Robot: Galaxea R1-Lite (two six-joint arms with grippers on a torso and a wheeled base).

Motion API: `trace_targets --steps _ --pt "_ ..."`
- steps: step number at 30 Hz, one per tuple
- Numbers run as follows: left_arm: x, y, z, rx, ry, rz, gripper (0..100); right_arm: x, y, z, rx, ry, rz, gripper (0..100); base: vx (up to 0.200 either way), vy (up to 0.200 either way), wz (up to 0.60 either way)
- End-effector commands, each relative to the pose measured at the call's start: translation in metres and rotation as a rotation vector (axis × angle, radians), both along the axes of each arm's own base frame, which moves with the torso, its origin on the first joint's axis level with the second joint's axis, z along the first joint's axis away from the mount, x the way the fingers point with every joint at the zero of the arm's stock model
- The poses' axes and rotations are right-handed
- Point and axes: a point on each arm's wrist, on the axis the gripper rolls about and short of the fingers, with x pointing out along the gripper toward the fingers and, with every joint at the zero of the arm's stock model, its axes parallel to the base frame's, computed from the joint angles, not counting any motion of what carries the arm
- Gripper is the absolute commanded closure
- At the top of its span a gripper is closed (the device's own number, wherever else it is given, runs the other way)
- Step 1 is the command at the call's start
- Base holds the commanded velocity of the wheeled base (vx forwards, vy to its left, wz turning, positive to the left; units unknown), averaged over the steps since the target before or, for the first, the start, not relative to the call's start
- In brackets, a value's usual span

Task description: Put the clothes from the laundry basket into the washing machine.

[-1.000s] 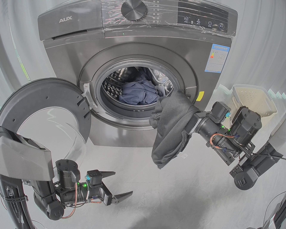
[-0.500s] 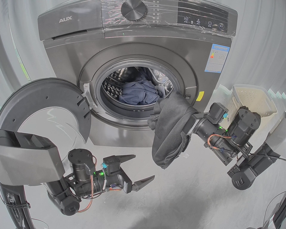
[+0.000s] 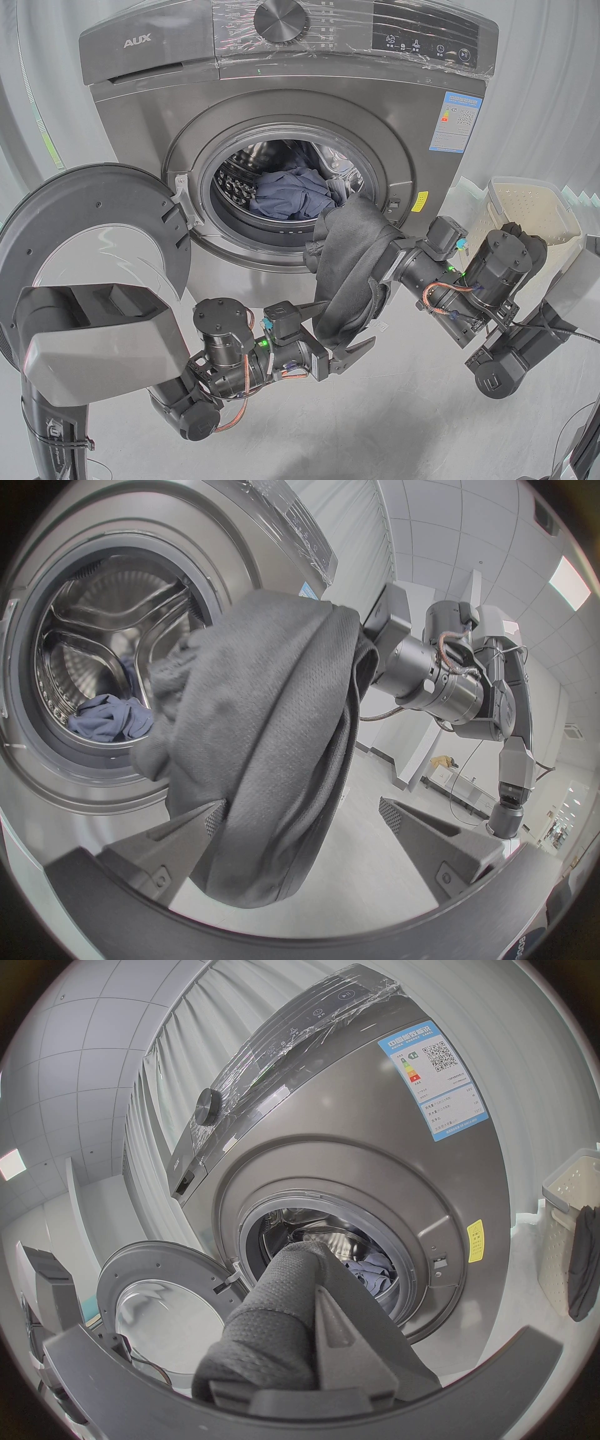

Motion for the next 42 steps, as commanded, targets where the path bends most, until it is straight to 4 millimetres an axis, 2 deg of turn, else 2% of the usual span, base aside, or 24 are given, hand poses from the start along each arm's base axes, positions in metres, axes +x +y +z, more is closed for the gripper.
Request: trace_targets --steps 1,8,14,18,28,29,37,42 --pt "0.002 -0.015 -0.015 0.008 0.012 -0.021 0 0.002 0.007 -0.004 0.005 0.007 0.013 100 0.000 0.000 0.00" --pt "0.024 -0.035 -0.018 -0.041 -0.038 0.064 0 -0.004 0.014 -0.003 0.008 0.008 0.032 100 0.000 0.000 0.00" --pt "0.042 -0.040 -0.023 -0.057 -0.082 0.142 0 -0.007 0.015 -0.005 0.006 0.015 0.032 100 0.000 0.000 0.00" --pt "0.058 -0.036 -0.023 -0.064 -0.118 0.204 0 -0.008 0.016 -0.004 0.016 0.022 0.023 100 0.000 0.000 0.00" --pt "0.074 -0.023 -0.017 -0.084 -0.142 0.298 0 -0.013 0.019 -0.003 0.021 0.023 0.038 100 0.000 0.000 0.00" --pt "0.075 -0.022 -0.017 -0.084 -0.142 0.302 100 -0.013 0.019 -0.003 0.021 0.023 0.038 100 0.000 0.000 0.00" --pt "0.079 -0.020 -0.009 -0.109 -0.157 0.315 100 -0.013 0.019 -0.004 0.018 0.027 0.038 100 0.000 0.000 0.00" --pt "0.074 -0.012 0.010 -0.132 -0.173 0.322 100 -0.011 0.016 -0.004 0.017 0.028 0.030 100 0.000 0.000 0.00"
